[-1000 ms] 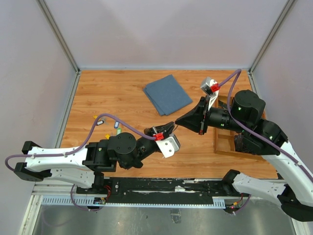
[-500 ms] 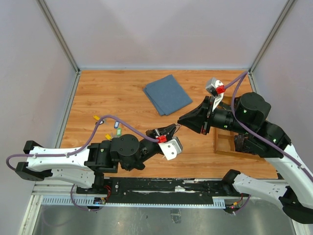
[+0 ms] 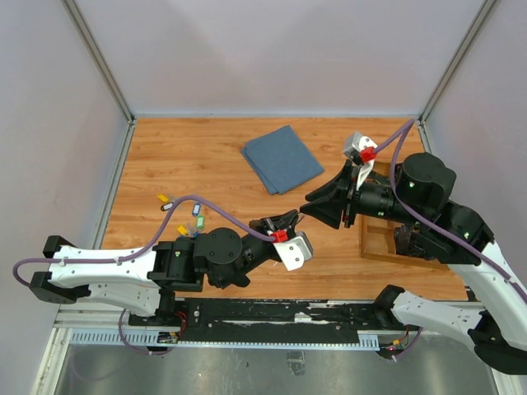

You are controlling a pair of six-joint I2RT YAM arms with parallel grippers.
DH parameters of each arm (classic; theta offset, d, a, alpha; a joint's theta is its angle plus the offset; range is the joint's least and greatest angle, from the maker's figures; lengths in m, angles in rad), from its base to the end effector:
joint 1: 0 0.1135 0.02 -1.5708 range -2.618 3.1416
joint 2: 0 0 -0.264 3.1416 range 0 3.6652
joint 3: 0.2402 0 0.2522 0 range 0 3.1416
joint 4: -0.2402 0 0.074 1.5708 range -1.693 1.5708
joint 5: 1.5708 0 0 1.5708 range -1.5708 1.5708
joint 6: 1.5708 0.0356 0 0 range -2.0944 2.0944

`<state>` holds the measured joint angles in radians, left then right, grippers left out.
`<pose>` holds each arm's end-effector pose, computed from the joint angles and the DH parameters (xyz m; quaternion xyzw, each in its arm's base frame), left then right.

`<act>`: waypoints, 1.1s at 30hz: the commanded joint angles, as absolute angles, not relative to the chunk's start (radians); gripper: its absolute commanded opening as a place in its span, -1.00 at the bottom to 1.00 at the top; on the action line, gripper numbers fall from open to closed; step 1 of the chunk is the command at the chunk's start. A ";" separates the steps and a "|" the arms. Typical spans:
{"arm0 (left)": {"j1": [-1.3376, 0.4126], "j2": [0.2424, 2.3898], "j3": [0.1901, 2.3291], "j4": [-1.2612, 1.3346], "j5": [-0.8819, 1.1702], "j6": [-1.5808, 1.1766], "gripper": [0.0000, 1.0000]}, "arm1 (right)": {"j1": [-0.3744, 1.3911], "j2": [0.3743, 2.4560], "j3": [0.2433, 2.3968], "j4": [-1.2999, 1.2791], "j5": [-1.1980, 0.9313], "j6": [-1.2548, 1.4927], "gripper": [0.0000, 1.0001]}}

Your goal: Put the keys on the keyring

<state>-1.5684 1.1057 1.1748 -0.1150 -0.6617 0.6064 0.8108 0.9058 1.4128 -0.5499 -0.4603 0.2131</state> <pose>0.0225 -0.2438 0.4215 0.5013 0.5165 -0.0940 0.6878 0.0904 0.1181 0.4881 -0.3578 0.6254 0.4736 0.5065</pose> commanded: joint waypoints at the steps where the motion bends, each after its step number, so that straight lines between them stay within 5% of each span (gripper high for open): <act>1: -1.575 1.109 1.190 -0.094 -0.683 0.623 -0.99 | 0.817 0.930 1.460 -0.645 -0.489 0.150 -0.28; 10: -1.575 1.111 1.190 -0.090 -0.687 0.630 -0.99 | 0.816 0.951 1.467 -0.703 -0.476 0.119 -0.37; 15: -1.575 1.108 1.189 -0.090 -0.688 0.630 -0.99 | 0.817 0.954 1.472 -0.707 -0.469 0.113 -0.79; 22: -1.574 1.108 1.185 -0.083 -0.680 0.630 -0.98 | 0.816 0.950 1.456 -0.658 -0.475 0.110 -0.99; 28: -1.574 1.084 1.167 -0.046 -0.633 0.583 -0.11 | 0.816 0.883 1.378 -0.540 -0.471 0.020 -0.99; 33: -1.574 1.042 1.162 -0.024 -0.574 0.487 0.21 | 0.818 0.829 1.332 -0.502 -0.480 -0.118 -0.99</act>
<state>-1.5684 1.0920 1.1637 -0.0860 -0.6300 0.5735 0.8108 0.8783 1.3575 -0.5968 -0.4725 0.0257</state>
